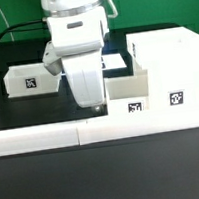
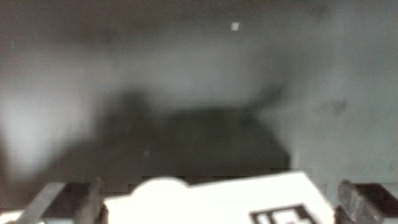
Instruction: Assemble drawer
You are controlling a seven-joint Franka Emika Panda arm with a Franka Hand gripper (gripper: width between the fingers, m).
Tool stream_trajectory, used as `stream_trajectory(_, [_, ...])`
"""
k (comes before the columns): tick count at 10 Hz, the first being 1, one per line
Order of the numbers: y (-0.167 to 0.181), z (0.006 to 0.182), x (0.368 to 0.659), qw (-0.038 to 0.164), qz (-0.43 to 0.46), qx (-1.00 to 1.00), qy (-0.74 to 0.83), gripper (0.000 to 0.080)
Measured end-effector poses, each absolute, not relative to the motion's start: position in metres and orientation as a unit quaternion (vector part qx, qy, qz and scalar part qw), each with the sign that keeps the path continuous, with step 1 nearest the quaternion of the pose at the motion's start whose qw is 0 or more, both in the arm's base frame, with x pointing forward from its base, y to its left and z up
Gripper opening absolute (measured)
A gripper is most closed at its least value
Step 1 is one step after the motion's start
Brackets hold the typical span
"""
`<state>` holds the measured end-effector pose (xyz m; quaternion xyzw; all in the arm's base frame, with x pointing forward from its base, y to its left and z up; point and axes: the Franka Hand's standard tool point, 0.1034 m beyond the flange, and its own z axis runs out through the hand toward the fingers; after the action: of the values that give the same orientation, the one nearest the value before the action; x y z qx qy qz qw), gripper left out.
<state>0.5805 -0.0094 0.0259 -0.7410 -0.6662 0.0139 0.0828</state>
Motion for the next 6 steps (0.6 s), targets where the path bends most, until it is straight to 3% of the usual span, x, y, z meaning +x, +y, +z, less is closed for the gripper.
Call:
stream_trajectory(3, [-0.0082, 0.0266, 0.5815, 0.067, 0.029, -0.732, -0.678, 0.0649])
stream_trajectory(6, [-0.0091, 0.0263, 0.5815, 0.066, 0.029, -0.733, -0.677, 0.0649])
